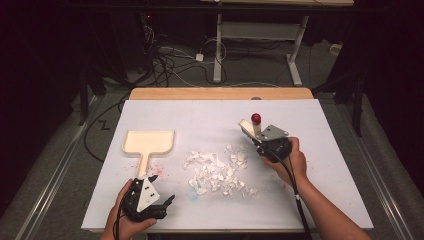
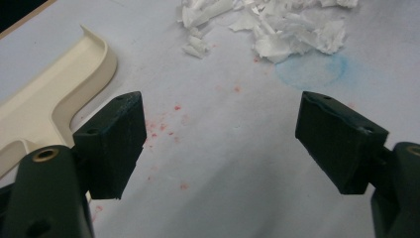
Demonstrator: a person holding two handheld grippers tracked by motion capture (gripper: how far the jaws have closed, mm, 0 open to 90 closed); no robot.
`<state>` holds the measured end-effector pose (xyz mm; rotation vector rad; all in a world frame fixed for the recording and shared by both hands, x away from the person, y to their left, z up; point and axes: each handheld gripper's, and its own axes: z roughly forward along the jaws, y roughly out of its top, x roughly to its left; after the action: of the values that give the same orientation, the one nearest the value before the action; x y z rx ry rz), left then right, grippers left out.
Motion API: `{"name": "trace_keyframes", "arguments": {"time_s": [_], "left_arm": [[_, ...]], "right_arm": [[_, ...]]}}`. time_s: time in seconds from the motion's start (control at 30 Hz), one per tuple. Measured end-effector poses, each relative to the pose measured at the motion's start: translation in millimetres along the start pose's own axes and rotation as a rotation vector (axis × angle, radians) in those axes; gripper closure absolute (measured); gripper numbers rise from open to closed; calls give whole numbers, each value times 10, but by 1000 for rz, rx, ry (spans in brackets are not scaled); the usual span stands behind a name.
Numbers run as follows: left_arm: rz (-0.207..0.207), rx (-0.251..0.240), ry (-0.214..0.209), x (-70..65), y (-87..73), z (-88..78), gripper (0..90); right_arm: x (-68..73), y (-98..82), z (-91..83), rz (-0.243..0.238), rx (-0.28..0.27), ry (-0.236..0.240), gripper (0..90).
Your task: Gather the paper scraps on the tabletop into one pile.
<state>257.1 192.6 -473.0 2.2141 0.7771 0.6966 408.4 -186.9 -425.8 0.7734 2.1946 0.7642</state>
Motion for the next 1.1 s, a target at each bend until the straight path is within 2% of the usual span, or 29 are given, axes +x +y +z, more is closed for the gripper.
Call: {"name": "trace_keyframes", "arguments": {"time_s": [0.07,0.1,0.23,0.4,0.5,0.53,0.6,0.67,0.77,0.83,1.0,1.1], "left_arm": [[0,2,-1,-3,-6,2,190],[0,3,-2,-4,-9,2,190],[-3,5,-3,-7,-16,-1,190],[4,4,-3,-20,-9,-7,190],[6,6,-5,-22,-5,0,190],[8,8,-4,-23,-3,-1,190],[8,5,-5,-23,1,-5,190],[8,4,-4,-22,3,-5,190],[9,4,-6,-21,5,-3,190],[11,7,-5,-21,6,3,190],[12,9,-9,-19,6,14,190],[4,5,-10,-12,4,10,190]], "right_arm": [[48,12,109,-18,11,1,679],[71,23,136,-23,9,19,679],[274,66,104,-73,-1,79,678],[543,53,-111,-153,-34,167,678],[639,32,-289,-159,-55,245,678],[663,29,-347,-176,-61,255,678],[688,27,-455,-199,-75,239,678],[641,42,-526,-194,-97,235,678],[503,87,-570,-147,-129,230,678],[407,118,-556,-132,-138,198,678],[169,205,-335,-77,-139,183,678],[106,268,-148,-64,-132,175,678]]}}
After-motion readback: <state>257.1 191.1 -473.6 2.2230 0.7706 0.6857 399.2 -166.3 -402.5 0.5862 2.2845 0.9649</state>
